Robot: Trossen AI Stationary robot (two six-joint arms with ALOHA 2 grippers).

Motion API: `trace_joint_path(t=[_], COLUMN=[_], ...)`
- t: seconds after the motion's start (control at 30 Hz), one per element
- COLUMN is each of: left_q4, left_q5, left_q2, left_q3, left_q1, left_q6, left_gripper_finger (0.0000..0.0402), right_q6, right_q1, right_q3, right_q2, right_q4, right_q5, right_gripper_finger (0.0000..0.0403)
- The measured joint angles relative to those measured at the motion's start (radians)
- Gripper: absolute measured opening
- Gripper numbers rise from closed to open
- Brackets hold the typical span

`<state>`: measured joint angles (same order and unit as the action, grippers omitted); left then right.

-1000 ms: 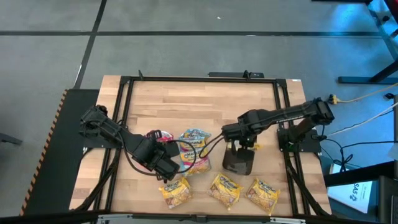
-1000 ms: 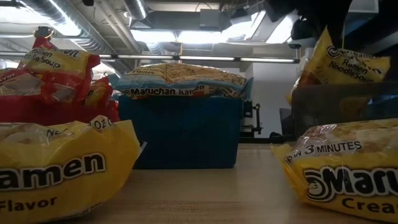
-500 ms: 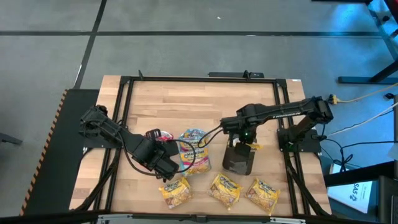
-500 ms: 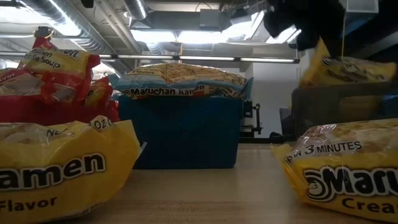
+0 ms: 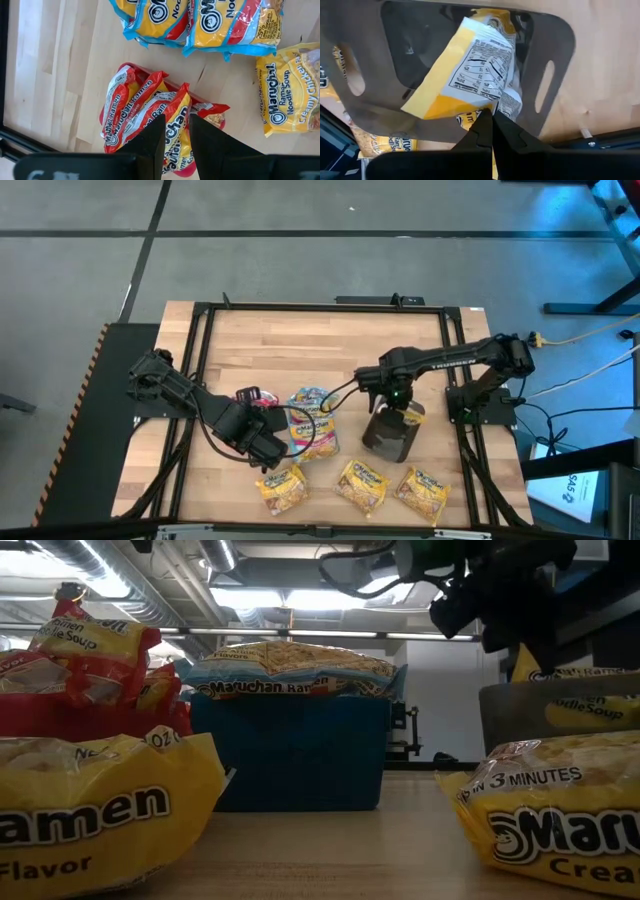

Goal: Sort Maruchan noodles
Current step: Put the yellow noodle pack into the black bin

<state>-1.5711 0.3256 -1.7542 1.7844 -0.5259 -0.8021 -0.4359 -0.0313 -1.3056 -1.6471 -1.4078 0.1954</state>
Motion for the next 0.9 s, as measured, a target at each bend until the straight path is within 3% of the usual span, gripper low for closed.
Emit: trace_joint_path(t=[0.67, 0.9], left_q4=[0.0, 0.0], left_q5=[-0.057, -0.058], left_q2=[0.0, 0.0], left_q3=[0.0, 0.0], left_q1=[-0.001, -0.001], left_q6=[-0.01, -0.011], left_gripper_finger=[0.008, 0.008], right_q6=[0.105, 0.151], right_q1=[0.136, 0.179], right_q3=[0.001, 0.107], right_q2=[0.0, 0.0], right_q4=[-0.003, 0.058], right_q5=[-0.085, -0.083], right_gripper_finger=[0.0, 0.0])
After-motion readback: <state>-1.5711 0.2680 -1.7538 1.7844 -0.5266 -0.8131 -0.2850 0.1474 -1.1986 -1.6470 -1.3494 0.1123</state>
